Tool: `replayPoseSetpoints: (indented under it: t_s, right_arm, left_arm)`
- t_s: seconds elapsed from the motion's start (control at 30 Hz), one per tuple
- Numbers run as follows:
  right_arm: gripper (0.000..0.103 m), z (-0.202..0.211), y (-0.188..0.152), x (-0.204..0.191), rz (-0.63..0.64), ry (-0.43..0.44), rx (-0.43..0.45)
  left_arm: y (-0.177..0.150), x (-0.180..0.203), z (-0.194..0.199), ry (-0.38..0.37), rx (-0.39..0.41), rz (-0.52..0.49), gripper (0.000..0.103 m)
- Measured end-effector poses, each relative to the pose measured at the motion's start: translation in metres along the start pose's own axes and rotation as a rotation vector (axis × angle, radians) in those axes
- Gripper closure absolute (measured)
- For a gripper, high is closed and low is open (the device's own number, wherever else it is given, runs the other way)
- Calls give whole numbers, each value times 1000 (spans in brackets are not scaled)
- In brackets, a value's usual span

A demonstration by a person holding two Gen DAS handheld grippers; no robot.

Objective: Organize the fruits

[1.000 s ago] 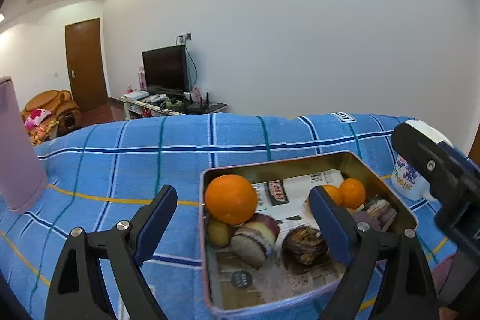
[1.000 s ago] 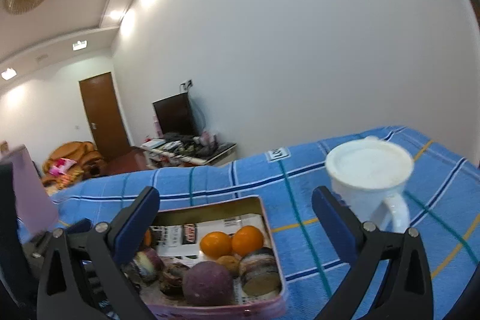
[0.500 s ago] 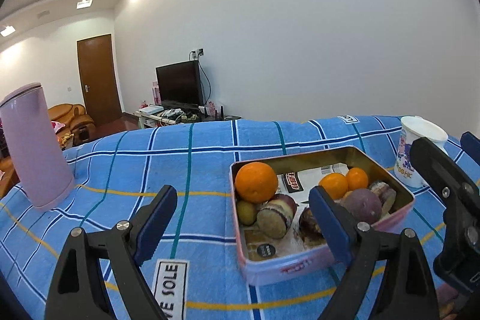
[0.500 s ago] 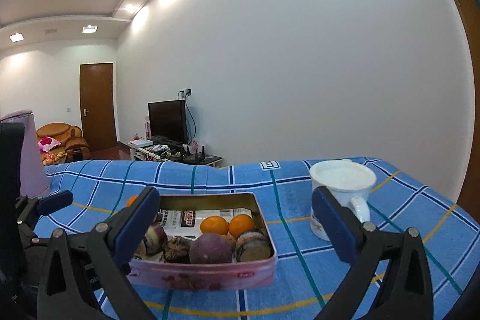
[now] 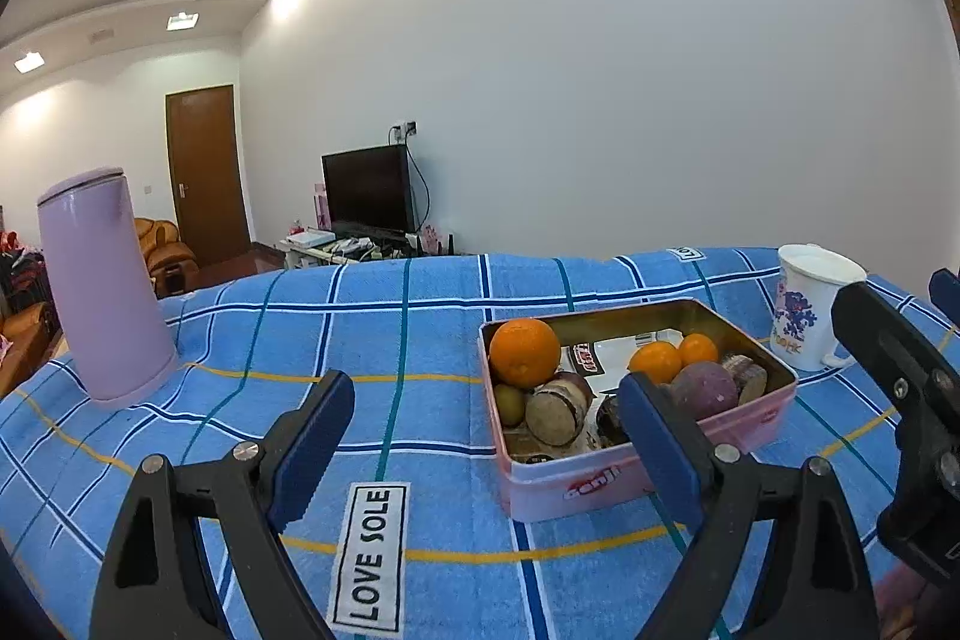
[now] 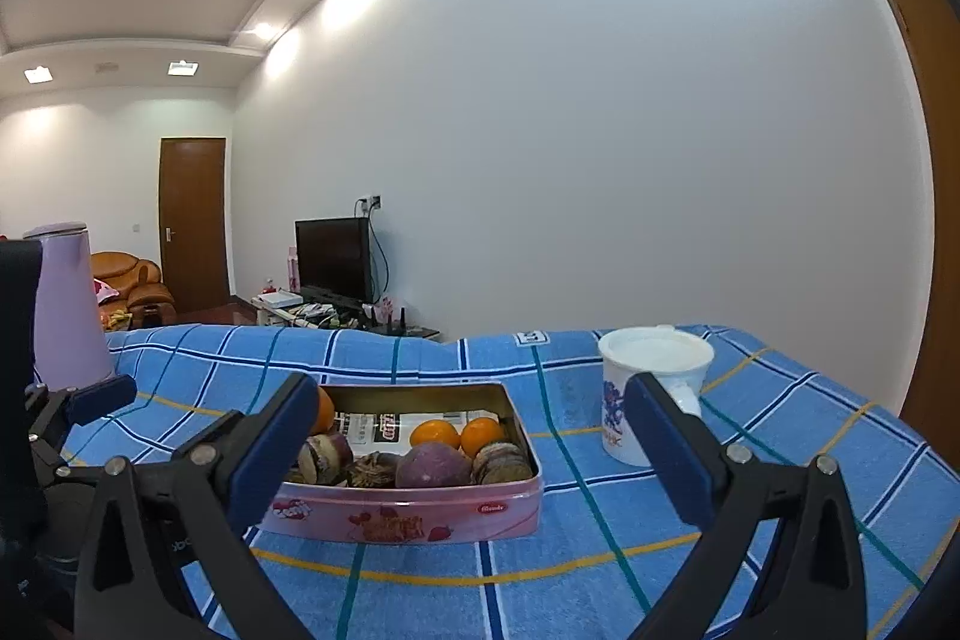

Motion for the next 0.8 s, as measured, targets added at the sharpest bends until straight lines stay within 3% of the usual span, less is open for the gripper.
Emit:
replayPoseSetpoints:
  t_s: [0.47, 0.8]
  right_arm:
    - [0, 35, 0, -2, 7, -60, 85]
    - [0, 29, -1, 1, -6, -58, 64]
  left_arm:
    - [-5, -6, 21, -7, 26, 11, 12]
    - [-6, -6, 19, 3, 16, 12, 12]
Point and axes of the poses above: each gripper's, at about its wrist camera, not at the fingertips, and z roughly against the way its jaws point, x to its right, y to its top, the point moved 1 cm from there along -z, roughly the way its jaws point, and after that the axes turned 14 degrees about z, right-handed, at the moved point
